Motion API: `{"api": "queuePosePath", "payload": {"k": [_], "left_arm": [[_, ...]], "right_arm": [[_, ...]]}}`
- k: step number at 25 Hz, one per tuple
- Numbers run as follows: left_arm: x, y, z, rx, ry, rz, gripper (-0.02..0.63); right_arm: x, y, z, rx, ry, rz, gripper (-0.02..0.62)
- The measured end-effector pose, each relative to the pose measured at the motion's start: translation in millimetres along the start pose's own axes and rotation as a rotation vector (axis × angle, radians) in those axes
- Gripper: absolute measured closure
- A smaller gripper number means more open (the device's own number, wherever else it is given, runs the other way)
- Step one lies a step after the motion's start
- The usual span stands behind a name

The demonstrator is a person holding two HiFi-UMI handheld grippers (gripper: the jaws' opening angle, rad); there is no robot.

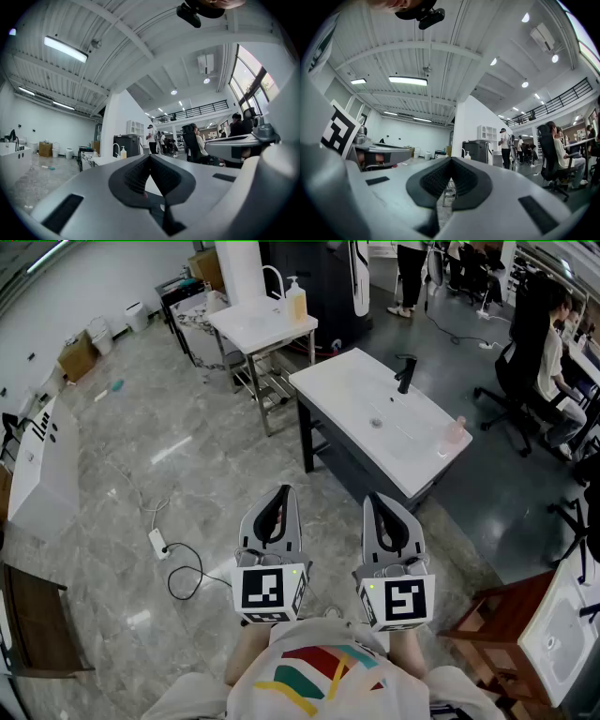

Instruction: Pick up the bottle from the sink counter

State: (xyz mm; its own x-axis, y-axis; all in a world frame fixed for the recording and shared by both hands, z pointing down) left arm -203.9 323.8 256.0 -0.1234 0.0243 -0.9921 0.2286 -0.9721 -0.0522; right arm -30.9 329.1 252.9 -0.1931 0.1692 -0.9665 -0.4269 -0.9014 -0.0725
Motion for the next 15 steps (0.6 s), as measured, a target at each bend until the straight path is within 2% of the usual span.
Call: {"api": "queuePosePath", "payload": {"k": [10, 15], "left_arm": [[-3, 9, -4, 0.011, -0.003, 0.003, 0.588], [-9, 13, -8, 0.016, -0.006, 0.013, 0.588]], "right_arm": [[-2, 5, -9, 0.017, -0.042, -0.004, 0.584], [-8, 3, -15, 0.028, 0.005, -0.027, 0.584]]}}
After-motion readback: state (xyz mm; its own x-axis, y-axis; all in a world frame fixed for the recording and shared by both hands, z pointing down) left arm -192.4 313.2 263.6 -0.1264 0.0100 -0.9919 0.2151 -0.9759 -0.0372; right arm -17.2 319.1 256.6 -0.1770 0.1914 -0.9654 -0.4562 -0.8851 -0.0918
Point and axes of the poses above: the fingertips, and each gripper's own axes: y forward along the fingers, z to its left, x out of its top, the point moved 7 cm from there along -y, backward along the fingers, and after that the axes turned 9 degrees about -y, right-handed, at the moved point
